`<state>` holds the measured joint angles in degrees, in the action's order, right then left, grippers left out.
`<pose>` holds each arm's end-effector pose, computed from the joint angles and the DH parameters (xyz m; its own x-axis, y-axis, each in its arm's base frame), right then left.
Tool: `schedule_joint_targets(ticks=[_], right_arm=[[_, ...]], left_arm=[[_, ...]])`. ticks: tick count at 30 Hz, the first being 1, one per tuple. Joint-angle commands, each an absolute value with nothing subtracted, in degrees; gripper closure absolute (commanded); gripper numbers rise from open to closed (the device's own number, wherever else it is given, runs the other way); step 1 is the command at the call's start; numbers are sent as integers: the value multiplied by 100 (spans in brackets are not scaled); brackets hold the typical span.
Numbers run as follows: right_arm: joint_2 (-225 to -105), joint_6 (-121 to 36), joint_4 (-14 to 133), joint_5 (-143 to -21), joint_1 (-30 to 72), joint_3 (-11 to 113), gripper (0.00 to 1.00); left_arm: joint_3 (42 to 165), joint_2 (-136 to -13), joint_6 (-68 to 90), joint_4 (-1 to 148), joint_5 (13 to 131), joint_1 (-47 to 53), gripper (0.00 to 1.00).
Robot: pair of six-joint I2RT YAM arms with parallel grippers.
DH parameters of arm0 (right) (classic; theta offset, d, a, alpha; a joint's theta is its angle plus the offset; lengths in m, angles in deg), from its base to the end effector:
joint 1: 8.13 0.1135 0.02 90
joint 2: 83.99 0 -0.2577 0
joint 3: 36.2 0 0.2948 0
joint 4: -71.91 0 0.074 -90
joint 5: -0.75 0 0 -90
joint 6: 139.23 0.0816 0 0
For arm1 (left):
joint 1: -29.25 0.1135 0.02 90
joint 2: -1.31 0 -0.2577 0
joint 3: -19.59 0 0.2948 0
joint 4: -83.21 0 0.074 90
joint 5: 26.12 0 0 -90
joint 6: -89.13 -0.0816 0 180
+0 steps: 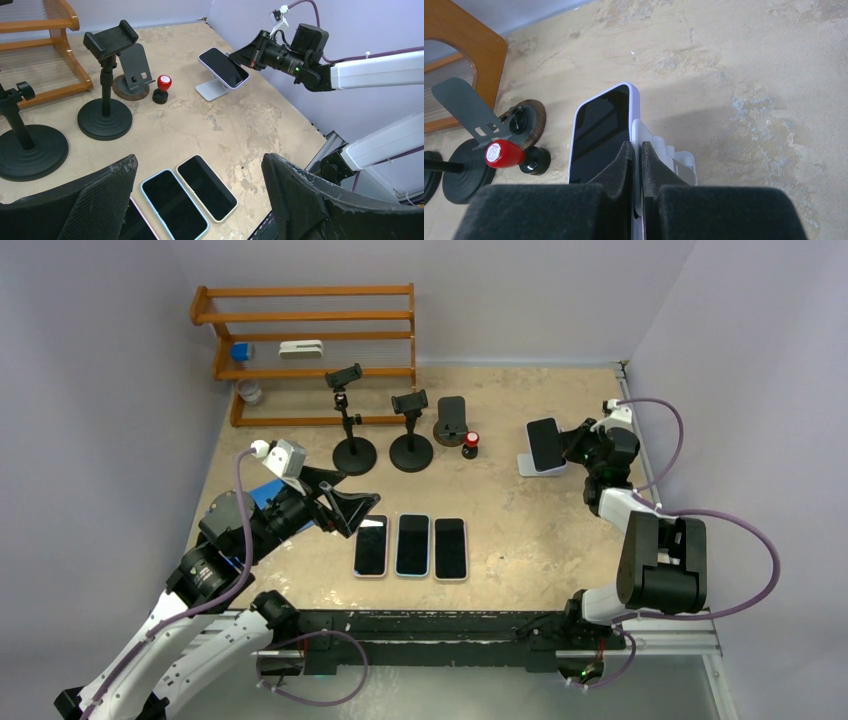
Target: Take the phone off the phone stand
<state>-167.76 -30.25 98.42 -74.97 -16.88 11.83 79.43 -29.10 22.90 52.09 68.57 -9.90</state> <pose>0.3810 -0.0383 0.1729 -0.1802 0.3466 -0.9205 -0.0366 0.9328 0.3584 0.1585 -0.1376 0.3842 -0.3001 -0.2737 -0.9138 0.6246 0.6676 -0.4051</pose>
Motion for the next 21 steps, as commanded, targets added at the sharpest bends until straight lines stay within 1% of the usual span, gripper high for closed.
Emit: schedule_joint_targets(ticks=[1, 5, 11, 15, 19, 21], right_arm=[[-16861, -3117, 9300, -7320, -1580, 1272, 100], [-16821, -3146, 9255, -7463, -1586, 1279, 100], [-16757, -3091, 9390, -7370, -1579, 1196, 100], [-16709, -3048, 9418, -7368, -1580, 1137, 100], [-16704, -3011, 9411, -7360, -1581, 1120, 100], [-16711, -3009, 9405, -7352, -1585, 1129, 100]], left_arm=[[7959, -2900, 2189, 5443, 6819, -1029, 7], [7960, -2901, 2189, 5443, 6822, -1029, 7], [7964, -2896, 2189, 5450, 6819, -1039, 7], [7950, -3134, 2415, 5538, 6942, -1029, 7], [7909, -3704, 3498, 5856, 7853, -1030, 10], [7633, -4074, 4037, 6466, 8572, -1035, 12]])
